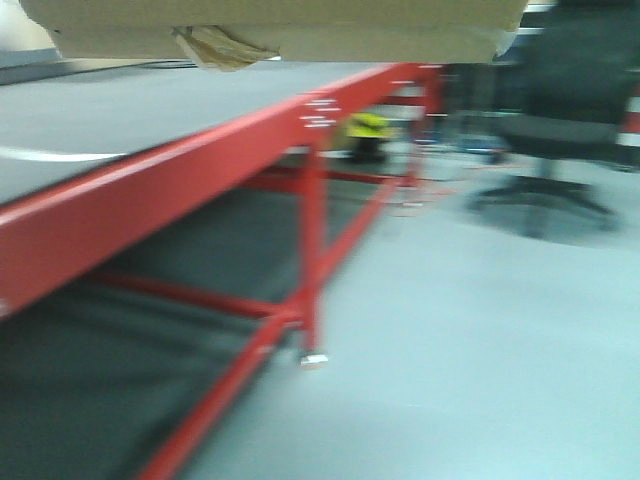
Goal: Stack two boxes on right shelf middle
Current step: 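Hold the boxes with both grippers while driving to the steel shelf, then lower the held boxes onto the middle shelf with both grippers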
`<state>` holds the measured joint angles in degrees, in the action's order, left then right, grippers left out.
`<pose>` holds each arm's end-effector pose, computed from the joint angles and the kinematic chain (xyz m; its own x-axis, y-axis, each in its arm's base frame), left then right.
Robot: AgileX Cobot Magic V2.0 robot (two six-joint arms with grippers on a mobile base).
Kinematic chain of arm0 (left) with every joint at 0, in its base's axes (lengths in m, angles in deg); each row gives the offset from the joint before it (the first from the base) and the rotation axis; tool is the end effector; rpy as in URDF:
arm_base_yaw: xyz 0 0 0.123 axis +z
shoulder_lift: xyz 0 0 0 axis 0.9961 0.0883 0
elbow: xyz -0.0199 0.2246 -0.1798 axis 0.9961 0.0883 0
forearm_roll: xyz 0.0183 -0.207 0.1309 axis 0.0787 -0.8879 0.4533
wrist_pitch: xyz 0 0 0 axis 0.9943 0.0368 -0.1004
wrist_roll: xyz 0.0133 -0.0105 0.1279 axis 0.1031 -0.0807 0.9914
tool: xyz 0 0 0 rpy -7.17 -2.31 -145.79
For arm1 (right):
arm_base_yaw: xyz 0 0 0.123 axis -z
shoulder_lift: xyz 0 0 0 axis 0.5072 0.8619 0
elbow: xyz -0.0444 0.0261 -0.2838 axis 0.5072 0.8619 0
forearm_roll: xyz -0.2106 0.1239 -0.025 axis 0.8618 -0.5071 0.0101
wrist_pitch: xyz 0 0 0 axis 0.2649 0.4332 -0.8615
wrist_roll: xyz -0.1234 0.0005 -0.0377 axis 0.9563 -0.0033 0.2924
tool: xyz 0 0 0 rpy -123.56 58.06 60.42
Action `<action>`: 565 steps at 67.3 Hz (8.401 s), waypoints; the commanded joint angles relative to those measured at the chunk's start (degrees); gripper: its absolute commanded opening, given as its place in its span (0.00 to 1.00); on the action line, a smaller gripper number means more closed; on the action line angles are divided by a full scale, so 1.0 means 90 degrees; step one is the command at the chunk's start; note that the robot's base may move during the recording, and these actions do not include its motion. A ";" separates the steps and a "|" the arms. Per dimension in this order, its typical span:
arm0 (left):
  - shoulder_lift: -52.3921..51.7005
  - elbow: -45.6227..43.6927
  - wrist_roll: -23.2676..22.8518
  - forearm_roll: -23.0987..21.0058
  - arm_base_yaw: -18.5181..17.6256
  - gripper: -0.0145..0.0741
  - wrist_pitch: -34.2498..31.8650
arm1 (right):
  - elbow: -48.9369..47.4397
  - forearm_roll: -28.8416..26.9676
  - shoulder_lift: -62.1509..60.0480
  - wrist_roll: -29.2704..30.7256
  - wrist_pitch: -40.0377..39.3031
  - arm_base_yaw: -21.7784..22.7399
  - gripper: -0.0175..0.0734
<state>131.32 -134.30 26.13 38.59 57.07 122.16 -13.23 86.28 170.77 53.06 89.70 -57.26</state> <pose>0.3050 -0.0915 0.4954 -0.4399 -0.0469 -0.8968 -0.0821 0.9966 -0.0119 0.3124 0.1038 0.4687 -0.4582 0.1129 -0.8816 0.0239 0.9931 0.1147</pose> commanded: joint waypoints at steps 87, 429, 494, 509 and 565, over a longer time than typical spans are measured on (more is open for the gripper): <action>-0.0083 -0.0075 -0.0053 0.0359 0.0017 0.04 -0.0100 | -0.0083 0.0304 -0.0082 -0.0033 -0.0244 0.0031 0.02; -0.0083 -0.0075 -0.0053 0.0359 0.0029 0.04 -0.0099 | -0.0083 0.0304 -0.0082 -0.0033 -0.0244 0.0031 0.02; 0.0100 0.0512 0.0166 -0.0694 0.0029 0.04 0.0574 | -0.0070 -0.0650 0.0195 -0.0033 0.0980 0.0031 0.02; 0.0182 0.0512 0.0166 -0.0694 0.0029 0.12 0.0559 | -0.0070 -0.0975 0.0470 -0.0033 0.1092 0.0031 0.02; 0.0129 0.0441 0.0194 -0.0679 0.0016 0.45 0.0270 | -0.0097 -0.1003 0.0291 0.0849 0.1154 0.0031 0.59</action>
<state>133.02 -129.70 27.62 32.12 57.07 124.87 -13.88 76.76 174.94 56.80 99.55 -56.99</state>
